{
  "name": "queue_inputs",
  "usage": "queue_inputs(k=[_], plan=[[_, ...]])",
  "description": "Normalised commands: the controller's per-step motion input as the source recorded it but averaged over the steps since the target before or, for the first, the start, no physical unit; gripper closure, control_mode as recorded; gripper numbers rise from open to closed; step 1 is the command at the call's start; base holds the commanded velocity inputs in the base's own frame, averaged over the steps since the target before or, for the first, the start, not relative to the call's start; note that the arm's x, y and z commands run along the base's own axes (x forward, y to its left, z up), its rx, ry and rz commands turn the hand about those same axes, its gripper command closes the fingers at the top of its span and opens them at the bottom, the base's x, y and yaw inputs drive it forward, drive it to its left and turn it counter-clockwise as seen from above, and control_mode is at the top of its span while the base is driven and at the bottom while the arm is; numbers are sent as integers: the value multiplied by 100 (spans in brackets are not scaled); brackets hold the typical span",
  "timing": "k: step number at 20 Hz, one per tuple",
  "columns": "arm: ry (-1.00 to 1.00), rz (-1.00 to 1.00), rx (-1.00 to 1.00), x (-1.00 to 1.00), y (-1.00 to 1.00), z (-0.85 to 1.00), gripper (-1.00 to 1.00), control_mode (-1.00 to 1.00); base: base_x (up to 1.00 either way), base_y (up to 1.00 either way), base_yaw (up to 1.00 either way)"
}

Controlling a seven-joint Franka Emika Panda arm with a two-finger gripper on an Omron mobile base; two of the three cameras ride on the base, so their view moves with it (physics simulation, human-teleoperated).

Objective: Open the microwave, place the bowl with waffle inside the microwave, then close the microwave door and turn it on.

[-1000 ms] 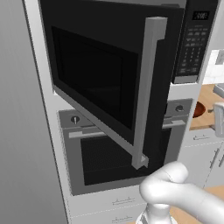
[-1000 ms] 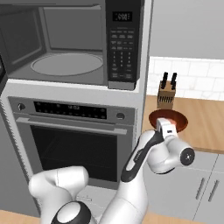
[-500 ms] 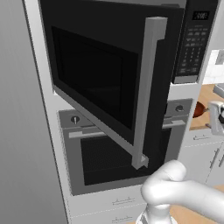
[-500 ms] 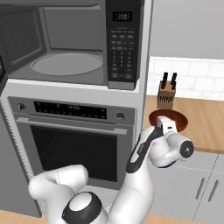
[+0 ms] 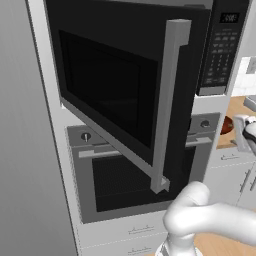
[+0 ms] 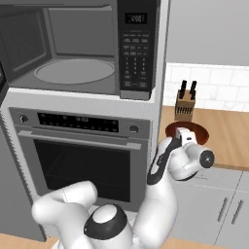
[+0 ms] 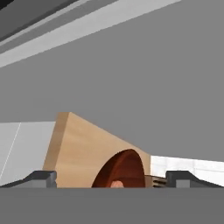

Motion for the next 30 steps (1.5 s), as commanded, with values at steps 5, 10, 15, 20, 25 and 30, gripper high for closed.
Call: queue_inputs(k=[5, 10, 15, 20, 25, 30], plan=[[8, 0, 0, 44, -20, -25, -100, -100, 0, 0, 0], [8, 0, 0, 45, -24, -27, -100, -100, 0, 0, 0], [7, 0, 0, 43, -21, -25, -100, -100, 0, 0, 0], [3, 0, 0, 29, -8, -16, -100, -100, 0, 0, 0], [1, 0, 0, 28, -8, -19, -100, -100, 0, 0, 0], [1, 0, 0, 27, -9, -23, -100, -100, 0, 0, 0]])
